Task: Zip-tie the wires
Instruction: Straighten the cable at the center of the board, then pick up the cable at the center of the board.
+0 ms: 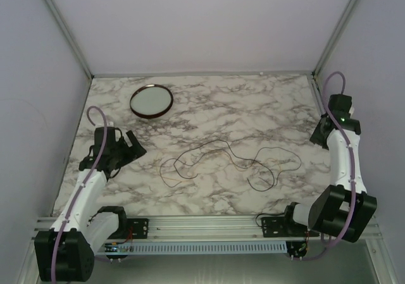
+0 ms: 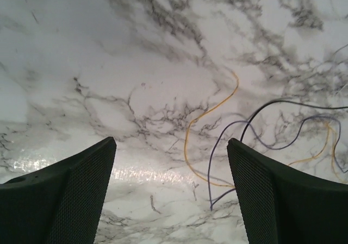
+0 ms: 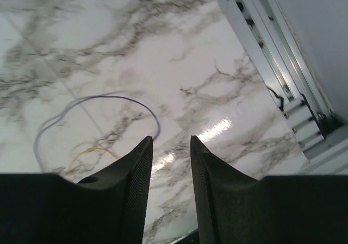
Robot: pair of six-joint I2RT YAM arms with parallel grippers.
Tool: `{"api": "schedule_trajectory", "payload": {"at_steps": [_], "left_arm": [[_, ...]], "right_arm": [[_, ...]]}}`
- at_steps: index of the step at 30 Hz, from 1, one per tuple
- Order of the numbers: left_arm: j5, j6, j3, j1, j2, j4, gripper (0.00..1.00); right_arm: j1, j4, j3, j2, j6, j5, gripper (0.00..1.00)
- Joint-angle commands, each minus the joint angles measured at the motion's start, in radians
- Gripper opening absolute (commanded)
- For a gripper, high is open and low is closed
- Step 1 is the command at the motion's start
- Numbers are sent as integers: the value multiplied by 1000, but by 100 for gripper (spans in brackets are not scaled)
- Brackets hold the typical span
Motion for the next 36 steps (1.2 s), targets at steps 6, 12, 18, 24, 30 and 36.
{"api": "schedule_trajectory", "payload": {"at_steps": [6,12,18,24,30,36], "left_arm": [[124,81,178,-15,-97,74,98],[224,44,220,-53,-142,193,100],[210,73,331,-71,-27,251,100],[44,26,417,-70,82,277,100],[116,-19,448,-70,158,355,100],[104,18,448,-69,162,331,100]], "right_arm": [[72,159,103,-141,52,-414,42],[278,357,119,-55,148,-399,49],[458,525,199,170,205,-332,50],[594,712,330,437,170,-338,50],[679,694,579,759,134,-369,50],[737,607,793,987,102,-363,50]]}}
